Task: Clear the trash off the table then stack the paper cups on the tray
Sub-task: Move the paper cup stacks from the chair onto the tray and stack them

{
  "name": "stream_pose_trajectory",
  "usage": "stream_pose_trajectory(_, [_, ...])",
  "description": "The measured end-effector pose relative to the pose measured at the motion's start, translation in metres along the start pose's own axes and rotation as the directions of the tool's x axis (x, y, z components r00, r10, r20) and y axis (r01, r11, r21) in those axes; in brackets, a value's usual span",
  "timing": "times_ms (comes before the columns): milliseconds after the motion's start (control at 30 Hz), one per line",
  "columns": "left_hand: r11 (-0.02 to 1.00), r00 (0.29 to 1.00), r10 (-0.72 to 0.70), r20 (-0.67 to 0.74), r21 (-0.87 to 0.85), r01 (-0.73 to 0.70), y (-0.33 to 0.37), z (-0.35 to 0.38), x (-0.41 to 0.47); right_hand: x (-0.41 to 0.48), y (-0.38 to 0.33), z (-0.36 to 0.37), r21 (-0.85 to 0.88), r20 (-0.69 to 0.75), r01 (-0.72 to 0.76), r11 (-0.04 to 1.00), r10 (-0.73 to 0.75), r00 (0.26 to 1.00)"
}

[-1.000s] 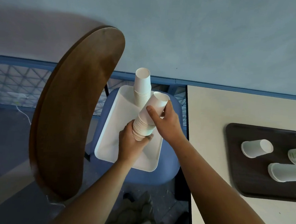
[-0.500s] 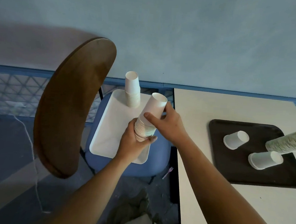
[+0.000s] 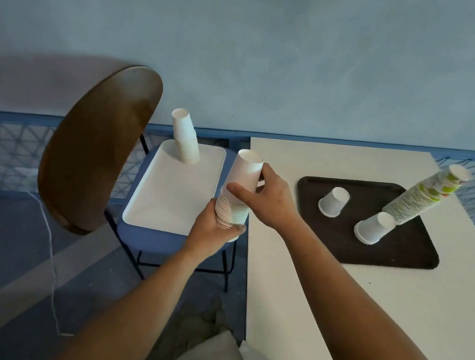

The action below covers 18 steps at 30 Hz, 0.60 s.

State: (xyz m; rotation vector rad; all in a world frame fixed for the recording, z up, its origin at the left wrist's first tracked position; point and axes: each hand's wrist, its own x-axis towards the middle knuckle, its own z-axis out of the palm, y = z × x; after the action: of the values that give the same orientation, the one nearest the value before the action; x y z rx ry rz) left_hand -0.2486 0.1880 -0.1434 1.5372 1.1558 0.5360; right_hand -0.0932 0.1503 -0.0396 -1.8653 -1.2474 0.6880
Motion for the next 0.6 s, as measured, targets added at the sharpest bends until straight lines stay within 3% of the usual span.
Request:
stream_pose_trajectory(433, [1.000, 0.997, 0.018, -0.077, -0.020, -0.019, 0.044, 0.129, -0.095, -0.107, 0.056, -0.101, -0.021, -0.028, -0.037, 0.999, 0.036, 0.999])
stream_pose_trajectory(600, [0.999, 1.000, 0.020, -0.001, -0.035, -0.020, 0.050, 0.136, -0.100, -0.108, 0.064, -0.125, 0.028, 0.008, -0.078, 0.997, 0.078, 0.997])
